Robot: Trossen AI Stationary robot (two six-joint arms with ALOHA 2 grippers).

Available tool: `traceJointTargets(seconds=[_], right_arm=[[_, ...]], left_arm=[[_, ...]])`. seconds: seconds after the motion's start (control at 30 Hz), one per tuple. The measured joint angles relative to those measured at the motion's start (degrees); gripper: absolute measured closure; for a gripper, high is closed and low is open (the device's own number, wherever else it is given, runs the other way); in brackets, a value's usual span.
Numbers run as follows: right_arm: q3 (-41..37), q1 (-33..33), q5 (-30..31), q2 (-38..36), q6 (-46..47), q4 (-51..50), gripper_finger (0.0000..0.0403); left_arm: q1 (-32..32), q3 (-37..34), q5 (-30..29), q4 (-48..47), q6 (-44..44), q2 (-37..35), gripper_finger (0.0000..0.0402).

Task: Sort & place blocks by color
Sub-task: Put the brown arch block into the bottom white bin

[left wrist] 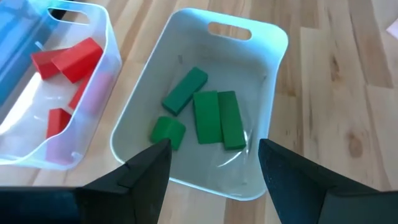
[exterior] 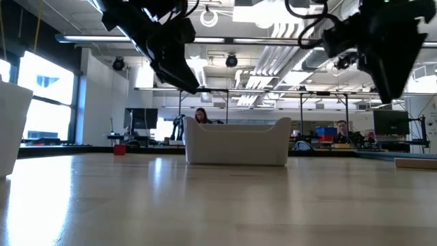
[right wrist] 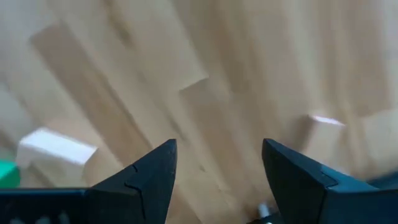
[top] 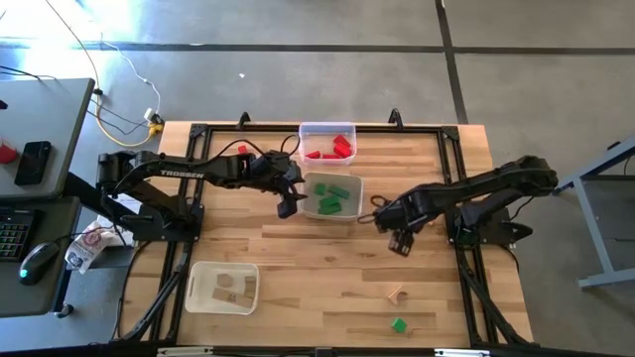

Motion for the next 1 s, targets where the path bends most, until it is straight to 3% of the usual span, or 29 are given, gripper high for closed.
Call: traceJointTargets(seconds=[0.13,0.33,0.7,1.0], right_arm=[[-3.9,3.5,-3.3,0.0,-3.2,6.4,0.0181],[-6.7,10.5,-3.1,0.0,-5.2,14.8,0.0181],[-6.7,20.5,1.0,0.0,-0.9,24.8,0.0181],[-6.7,28.0,7.5,0.4,-1.3,25.4,0.0181]], left_arm=[[-0.2,0.0,-1.6,-0.2,0.0,0.0,0.0172],[-0.2,0.0,-1.9,-0.9,-0.6,0.0,0.0172],[-0.2,0.0,-1.9,-1.0,-4.1,0.0,0.0172],[-0.2,0.0,-1.8,-1.0,-9.0,0.0,0.0172]])
